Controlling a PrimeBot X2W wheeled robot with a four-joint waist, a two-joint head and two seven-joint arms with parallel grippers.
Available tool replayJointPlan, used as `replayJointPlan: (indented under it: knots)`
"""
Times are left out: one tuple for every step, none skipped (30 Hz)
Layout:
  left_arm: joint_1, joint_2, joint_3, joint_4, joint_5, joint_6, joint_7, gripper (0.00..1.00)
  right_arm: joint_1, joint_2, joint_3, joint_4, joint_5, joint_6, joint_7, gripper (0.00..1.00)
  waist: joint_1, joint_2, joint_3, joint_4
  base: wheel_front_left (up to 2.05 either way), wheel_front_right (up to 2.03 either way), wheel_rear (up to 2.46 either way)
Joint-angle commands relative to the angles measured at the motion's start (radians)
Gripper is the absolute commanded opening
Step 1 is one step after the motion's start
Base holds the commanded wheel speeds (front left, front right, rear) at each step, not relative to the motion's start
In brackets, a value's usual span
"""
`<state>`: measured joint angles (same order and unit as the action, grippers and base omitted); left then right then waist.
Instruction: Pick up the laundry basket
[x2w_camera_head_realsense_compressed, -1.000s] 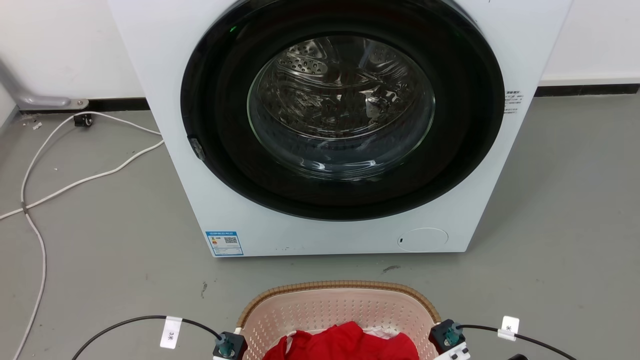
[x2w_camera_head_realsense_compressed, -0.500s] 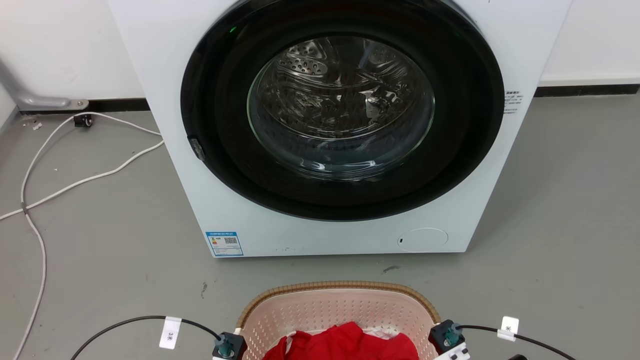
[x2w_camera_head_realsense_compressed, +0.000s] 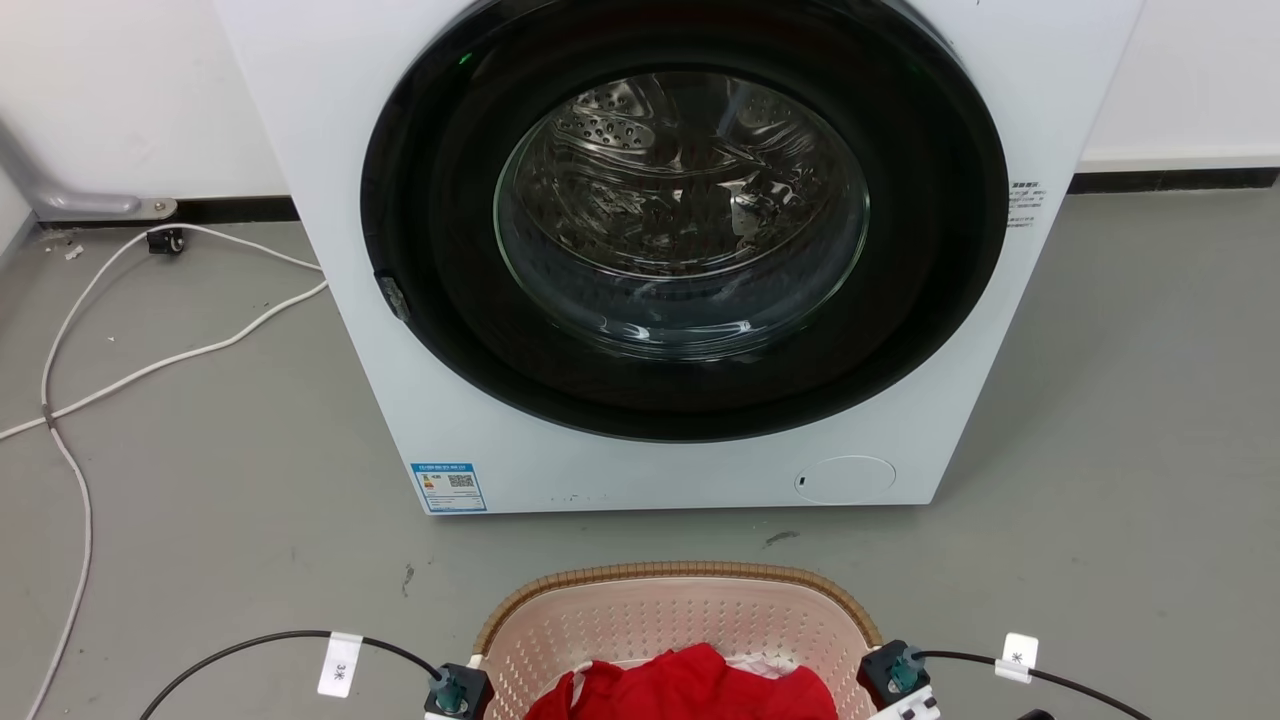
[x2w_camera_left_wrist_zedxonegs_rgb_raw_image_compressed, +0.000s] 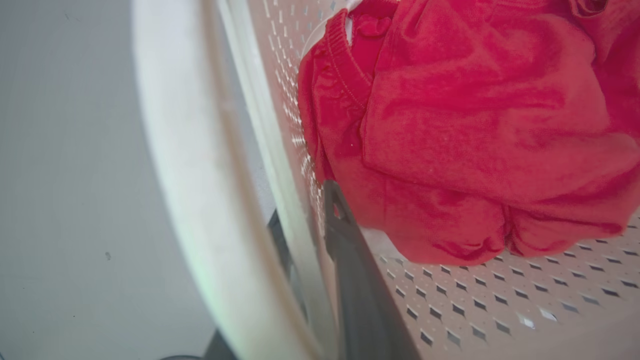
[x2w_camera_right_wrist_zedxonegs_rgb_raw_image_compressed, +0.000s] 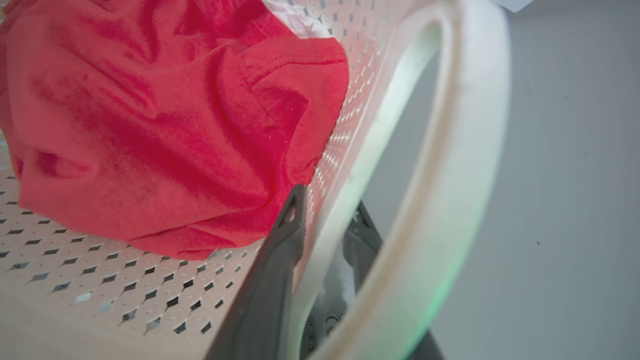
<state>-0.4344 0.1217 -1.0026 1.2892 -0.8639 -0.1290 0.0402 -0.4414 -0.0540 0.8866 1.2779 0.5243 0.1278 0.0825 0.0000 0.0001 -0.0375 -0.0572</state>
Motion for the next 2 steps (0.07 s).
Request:
replayJointPlan:
  knots:
    - [-0.016,0.005,-0.006,-0.003,0.002,-0.001,-0.008,0.0,0.002,0.007,0.008,-0.001,0.0,0.005,-0.004,0.0,0.0,-0.0001,-0.001,0.0,0.0,0.0,0.0]
    - [-0.016,0.006,-0.007,-0.002,0.0,-0.001,-0.009,0.0,0.003,0.007,0.009,-0.001,0.001,0.005,-0.003,0.0,0.0,-0.0001,-0.001,0.0,0.0,0.0,0.0]
